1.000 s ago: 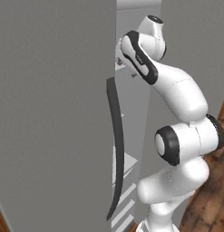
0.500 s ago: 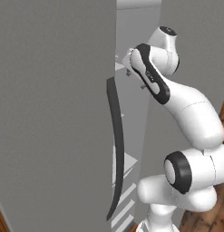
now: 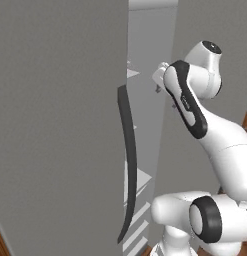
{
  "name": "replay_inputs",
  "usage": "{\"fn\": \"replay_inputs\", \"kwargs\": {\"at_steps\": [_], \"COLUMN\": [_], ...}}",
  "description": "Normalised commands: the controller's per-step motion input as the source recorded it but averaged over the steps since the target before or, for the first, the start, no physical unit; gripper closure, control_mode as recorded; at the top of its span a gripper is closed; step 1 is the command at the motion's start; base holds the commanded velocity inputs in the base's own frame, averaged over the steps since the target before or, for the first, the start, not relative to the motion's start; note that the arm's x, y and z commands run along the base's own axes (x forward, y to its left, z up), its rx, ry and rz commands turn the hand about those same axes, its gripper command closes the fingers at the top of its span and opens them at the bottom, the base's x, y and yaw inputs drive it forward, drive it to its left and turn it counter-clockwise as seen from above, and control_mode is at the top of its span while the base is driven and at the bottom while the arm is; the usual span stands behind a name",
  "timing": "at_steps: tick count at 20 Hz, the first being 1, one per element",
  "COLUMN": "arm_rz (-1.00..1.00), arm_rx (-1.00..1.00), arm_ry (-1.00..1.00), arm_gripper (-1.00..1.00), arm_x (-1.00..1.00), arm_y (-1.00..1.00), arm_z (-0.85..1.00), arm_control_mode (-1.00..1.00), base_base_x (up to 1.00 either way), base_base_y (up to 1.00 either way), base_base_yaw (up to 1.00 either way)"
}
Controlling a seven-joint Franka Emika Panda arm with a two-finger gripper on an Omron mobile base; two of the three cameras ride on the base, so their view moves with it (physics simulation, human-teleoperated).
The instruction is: The ice cube tray has been filled with water. Take the tray and place it in the freezer to make ice. Close the freezer door after placing the tray.
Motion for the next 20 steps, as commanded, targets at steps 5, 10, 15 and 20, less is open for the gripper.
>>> {"fn": "replay_inputs", "kwargs": {"at_steps": [5,10,15,20], "arm_rz": [-0.01,0.0,0.0,0.0], "arm_rx": [0.0,0.0,0.0,0.0], "arm_ry": [0.0,0.0,0.0,0.0], "arm_gripper": [-1.0,-1.0,-1.0,-1.0], "arm_x": [-0.12,0.0,0.0,0.0], "arm_y": [-0.02,0.0,0.0,0.0], "arm_z": [-0.02,0.0,0.0,0.0], "arm_control_mode": [1.0,1.0,1.0,1.0], "base_base_x": [-0.26,-0.56,-0.53,-0.04], "base_base_y": [-0.05,-0.27,-0.24,-0.04], "base_base_yaw": [-0.01,-0.02,-0.04,0.14]}}
